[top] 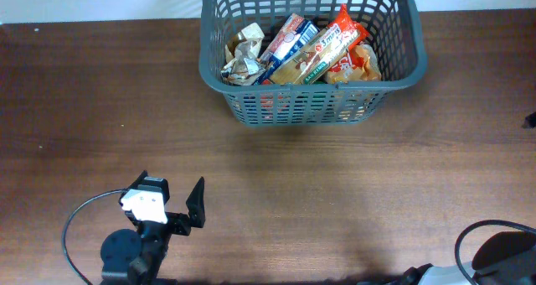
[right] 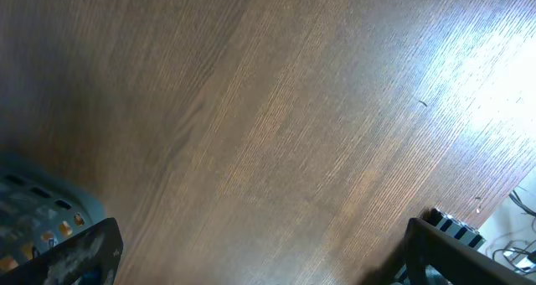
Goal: Pack container
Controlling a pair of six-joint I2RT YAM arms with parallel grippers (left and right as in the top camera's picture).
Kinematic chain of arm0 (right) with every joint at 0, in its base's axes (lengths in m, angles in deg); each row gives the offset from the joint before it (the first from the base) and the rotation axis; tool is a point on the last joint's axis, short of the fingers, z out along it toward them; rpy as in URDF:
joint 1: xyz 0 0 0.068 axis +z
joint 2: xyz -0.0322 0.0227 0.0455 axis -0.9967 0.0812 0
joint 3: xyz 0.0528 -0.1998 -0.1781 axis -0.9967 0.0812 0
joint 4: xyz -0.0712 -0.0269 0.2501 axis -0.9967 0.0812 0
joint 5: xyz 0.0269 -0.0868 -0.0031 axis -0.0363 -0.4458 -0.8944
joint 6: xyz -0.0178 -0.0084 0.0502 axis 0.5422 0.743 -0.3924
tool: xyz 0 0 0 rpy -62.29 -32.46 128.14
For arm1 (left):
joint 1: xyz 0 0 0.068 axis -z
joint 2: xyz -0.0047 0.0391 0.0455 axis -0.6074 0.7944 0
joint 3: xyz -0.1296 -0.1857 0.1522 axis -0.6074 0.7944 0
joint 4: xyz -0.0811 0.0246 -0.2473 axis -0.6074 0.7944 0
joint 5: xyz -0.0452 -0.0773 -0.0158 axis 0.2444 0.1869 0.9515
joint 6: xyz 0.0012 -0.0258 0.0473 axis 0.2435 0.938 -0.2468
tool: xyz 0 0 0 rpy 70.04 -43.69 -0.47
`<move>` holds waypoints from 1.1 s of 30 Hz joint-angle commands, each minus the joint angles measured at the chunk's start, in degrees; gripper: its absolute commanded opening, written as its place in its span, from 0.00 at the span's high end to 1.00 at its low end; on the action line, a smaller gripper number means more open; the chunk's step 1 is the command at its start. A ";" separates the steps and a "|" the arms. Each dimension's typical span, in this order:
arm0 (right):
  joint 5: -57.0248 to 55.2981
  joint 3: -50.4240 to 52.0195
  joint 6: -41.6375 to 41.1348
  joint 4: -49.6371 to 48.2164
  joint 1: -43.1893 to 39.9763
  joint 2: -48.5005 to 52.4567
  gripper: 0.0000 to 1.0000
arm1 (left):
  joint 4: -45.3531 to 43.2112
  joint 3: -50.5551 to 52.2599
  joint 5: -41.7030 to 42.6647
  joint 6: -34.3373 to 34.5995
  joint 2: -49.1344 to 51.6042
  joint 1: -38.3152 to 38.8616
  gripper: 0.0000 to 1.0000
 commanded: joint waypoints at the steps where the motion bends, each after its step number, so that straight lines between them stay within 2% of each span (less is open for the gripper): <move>1: -0.09 0.20 -0.63 -0.02 -0.26 -0.76 0.01 | -4.72 3.43 -0.66 -1.16 -0.96 -0.39 0.01; 8: -0.09 0.20 -0.63 -0.02 -0.26 -0.76 0.01 | -13.66 9.75 -1.86 -1.14 -4.52 -0.61 0.01; 20: -0.07 0.20 -0.63 -0.02 -0.26 -0.76 0.01 | -14.71 13.57 -2.27 -1.16 -8.94 -4.33 0.01; 28: -0.09 0.20 -0.63 -0.02 -0.26 -0.76 0.01 | -15.17 13.94 -7.52 -1.16 -8.94 -4.90 0.01; 33: -0.09 0.20 -0.63 -0.02 -0.26 -0.76 0.01 | -14.95 16.22 -4.07 -1.11 -8.94 -7.37 0.01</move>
